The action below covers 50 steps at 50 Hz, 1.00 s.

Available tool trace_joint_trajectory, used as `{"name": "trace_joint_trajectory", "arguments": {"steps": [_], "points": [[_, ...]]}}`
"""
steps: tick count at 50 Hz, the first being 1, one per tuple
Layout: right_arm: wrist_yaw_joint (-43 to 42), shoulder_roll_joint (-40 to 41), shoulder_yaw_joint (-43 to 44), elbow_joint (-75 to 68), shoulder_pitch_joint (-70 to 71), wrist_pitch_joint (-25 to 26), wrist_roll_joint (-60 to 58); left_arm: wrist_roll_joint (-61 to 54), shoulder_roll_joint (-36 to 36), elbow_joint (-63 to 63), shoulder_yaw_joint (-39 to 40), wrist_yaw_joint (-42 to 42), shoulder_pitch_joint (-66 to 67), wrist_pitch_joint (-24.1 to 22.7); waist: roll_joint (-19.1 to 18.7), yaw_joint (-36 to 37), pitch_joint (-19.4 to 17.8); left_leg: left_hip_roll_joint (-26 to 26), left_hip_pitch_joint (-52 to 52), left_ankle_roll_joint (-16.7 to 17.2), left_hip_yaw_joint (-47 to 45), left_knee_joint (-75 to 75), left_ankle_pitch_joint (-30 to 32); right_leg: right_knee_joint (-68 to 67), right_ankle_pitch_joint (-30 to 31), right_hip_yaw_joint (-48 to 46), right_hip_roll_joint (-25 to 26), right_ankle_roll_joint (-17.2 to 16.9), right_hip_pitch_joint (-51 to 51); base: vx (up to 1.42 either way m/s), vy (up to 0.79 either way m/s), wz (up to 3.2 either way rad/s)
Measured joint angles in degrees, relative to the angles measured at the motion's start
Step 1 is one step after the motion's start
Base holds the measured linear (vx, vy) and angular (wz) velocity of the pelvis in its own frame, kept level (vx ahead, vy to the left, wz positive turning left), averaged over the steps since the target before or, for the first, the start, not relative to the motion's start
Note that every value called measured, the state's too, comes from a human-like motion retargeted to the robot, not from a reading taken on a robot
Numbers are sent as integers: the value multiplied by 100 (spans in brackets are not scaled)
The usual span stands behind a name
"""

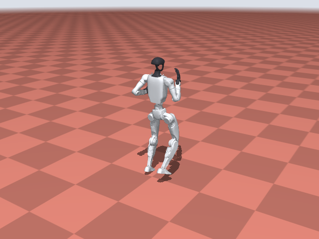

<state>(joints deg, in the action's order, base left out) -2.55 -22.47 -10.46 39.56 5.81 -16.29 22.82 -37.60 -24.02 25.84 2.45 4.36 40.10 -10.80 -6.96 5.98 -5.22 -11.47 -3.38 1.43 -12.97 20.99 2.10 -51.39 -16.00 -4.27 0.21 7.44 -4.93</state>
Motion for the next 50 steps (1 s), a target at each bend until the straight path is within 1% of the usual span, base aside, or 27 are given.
{"name": "trace_joint_trajectory", "arguments": {"steps": [2, 5, 7, 8, 10, 12, 15, 17, 19, 20, 21, 22, 25, 28, 30, 32, 33, 35, 38, 40, 42, 43, 44, 45, 47, 48, 50], "points": [[8, -157, -75, -214, -382, 86, 54, 69, 222, -103, -110, 576, -1156, -168, 88, -276, 155, 50, 22, -177, 173, -505, -1059, -3511, -668, -149, -155, -465, -2083, -4, 8, -1], [-104, -438, 19, -685, -1150, 44, -144, 351, 528, -230, -477, 1245, -3328, -539, 106, -1032, -189, 80, 163, -466, 575, -210, -3077, -6715, -1354, -214, -191, -938, -3817, -18, 8, 103], [-231, -388, 405, -952, -1937, -53, -18, 742, 414, -517, -873, 1712, -5397, -626, 194, -1311, -457, 218, 1077, -1096, 1057, 1113, -3776, -7781, -1514, -240, -296, -1129, -4694, -24, 4, 137], [-242, -318, 631, -1000, -2431, -110, 149, 983, 299, -616, -1013, 1848, -6321, -576, 212, -1323, -519, 258, 1485, -1255, 1210, 1643, -3882, -8016, -1532, -259, -303, -1142, -5032, -13, 0, 76], [-110, -304, 1063, -935, -3393, -193, 525, 1473, 76, -761, -1158, 2029, -7716, -475, 254, -1229, -417, 280, 1782, -1201, 1209, 1727, -3713, -7935, -1431, -225, -209, -1045, -5441, 3, -4, 2], [124, -638, 1318, -764, -4134, -209, 713, 1926, -111, -713, -1089, 2285, -7979, -480, 211, -1373, 18, 252, 1485, -995, 1027, 810, -3064, -7040, -1097, -171, -34, -895, -5260, 19, -8, -24], [348, -1137, 1483, -717, -4816, -171, 752, 2241, -70, -600, -844, 2191, -7240, -432, -102, -1694, 950, 97, 1269, -517, 969, -511, -1344, -4420, -540, -192, 271, -431, -4230, 19, -11, 10], [548, -990, 1529, -971, -5053, 30, 604, 1730, 171, -517, -689, 1695, -6588, -369, -93, -1884, 952, 212, 829, -364, 1236, -943, -393, -1880, 375, -178, 213, -691, -2616, 21, -10, 113], [707, -684, 1505, -1327, -4933, 302, 443, 1389, 320, -435, -609, 1420, -6085, -281, 406, -1924, 622, 719, 739, -717, 1119, 57, -604, 1091, 1577, 252, -134, -1061, -689, 15, -11, 116], [748, -552, 1466, -1509, -4750, 440, 357, 1276, 358, -383, -572, 1378, -5868, -263, 791, -1865, 437, 1084, 930, -1036, 881, 1110, -1047, 2599, 2272, 596, -456, -1221, 231, 4, -14, 38], [713, -524, 1379, -1647, -4384, 557, 251, 1173, 364, -345, -587, 1388, -5713, -298, 1081, -1679, 337, 1247, 1601, -1310, 575, 2709, -1585, 3352, 2410, 872, -777, -1210, 603, -3, -14, -10], [663, -505, 1291, -1742, -3996, 653, 145, 1051, 360, -302, -612, 1377, -5538, -339, 1317, -1477, 227, 1333, 2275, -1515, 314, 4267, -2075, 3913, 2274, 1075, -1040, -1172, 906, -10, -14, -51], [302, -456, 1045, -1653, -2482, 675, -59, 665, 195, -142, -688, 1161, -4727, -502, 1543, -782, -166, 1030, 4332, -1555, 8, 8393, -3091, 4264, 76, 1095, -1336, -928, 1228, -18, -12, -63], [-202, -383, 918, -1415, 35, 515, -145, 151, -133, 89, -143, 941, -2908, -502, 1311, -286, -602, 783, 6052, -937, 354, 10866, -3466, 3549, -1234, 1514, -997, -216, 692, -25, -9, -116], [-344, -291, 887, -1337, 1747, 525, -239, -606, -224, 194, 223, 693, -1522, -384, 1227, -147, -756, 785, 6770, -671, 507, 11455, -3580, 2245, -1638, 1832, -708, 76, -165, -19, -4, -88], [-624, -188, 837, -1187, 2550, 475, -251, -886, -595, 209, 125, 589, -641, -349, 1288, -117, -498, 894, 7145, -1080, 472, 11246, -3503, 2411, -1325, 1666, -776, -156, -374, 1, -1, 59], [-811, -157, 817, -1074, 2633, 409, -197, -843, -906, 203, 7, 577, -401, -349, 1350, -35, -303, 966, 7151, -1312, 434, 10915, -3404, 2902, -956, 1510, -867, -294, -268, 13, 1, 88], [-1056, -71, 805, -875, 2376, 250, 21, -678, -1461, 125, -224, 488, -131, -330, 1612, 283, 32, 1184, 6622, -1494, 260, 9766, -3160, 3956, 165, 1367, -1106, -657, 52, 17, 5, 31], [-811, 34, 681, -949, 1711, 241, 220, -509, -1379, -207, -385, 231, 157, -287, 1863, 541, 198, 1417, 4696, -1171, -6, 6938, -2471, 4858, 1882, 1363, -1369, -1294, 496, 15, 9, -80], [-559, 79, 512, -1039, 1251, 262, 125, -302, -1046, -405, -398, 248, 184, -257, 1606, 491, 159, 1319, 3179, -877, 88, 4716, -1595, 4806, 2096, 835, -1214, -1083, 753, 9, 10, -110], [-341, 101, 398, -956, 486, 144, 62, 97, -687, -475, -385, 220, 7, -146, 844, 403, -152, 770, 1299, -339, 256, 2200, -462, 3268, 1266, 253, -609, -441, 778, 1, 12, -88], [-269, 89, 379, -930, 76, 65, 97, 376, -528, -522, -403, 167, -187, -112, 465, 303, -169, 394, 600, -22, 220, 1041, 13, 1733, 619, 78, -258, -209, 274, -8, 12, -36], [-234, 62, 333, -972, -240, 10, 129, 639, -377, -590, -425, 195, -499, -126, 261, 186, -42, 163, 298, 140, 130, 296, -15, 74, 32, -21, -49, -114, -553, -14, 10, -12], [-218, 27, 275, -1047, -509, -33, 161, 893, -230, -668, -449, 264, -870, -164, 144, 62, 155, 3, 195, 225, 13, -242, -294, -1647, -524, -81, 89, -87, -1540, -19, 9, 14], [-297, -40, 255, -1231, -980, -102, 41, 1142, 33, -685, -475, 604, -1887, -299, 55, -323, 158, -25, 24, 114, 78, -668, -1878, -4338, -1287, -235, 30, -285, -2951, -24, 8, 59], [-377, -46, 284, -1345, -1191, -136, -41, 1197, 137, -667, -502, 780, -2544, -381, 75, -536, 27, 28, 8, -111, 204, -704, -2548, -5460, -1541, -269, -79, -437, -3511, -28, 6, 125], [-488, 69, 517, -1496, -1712, -161, -67, 1190, 224, -662, -544, 1229, -4280, -520, 266, -1101, -581, 279, 297, -847, 774, 86, -3537, -7144, -1658, -216, -421, -1009, -4238, -31, 2, 183]]}}
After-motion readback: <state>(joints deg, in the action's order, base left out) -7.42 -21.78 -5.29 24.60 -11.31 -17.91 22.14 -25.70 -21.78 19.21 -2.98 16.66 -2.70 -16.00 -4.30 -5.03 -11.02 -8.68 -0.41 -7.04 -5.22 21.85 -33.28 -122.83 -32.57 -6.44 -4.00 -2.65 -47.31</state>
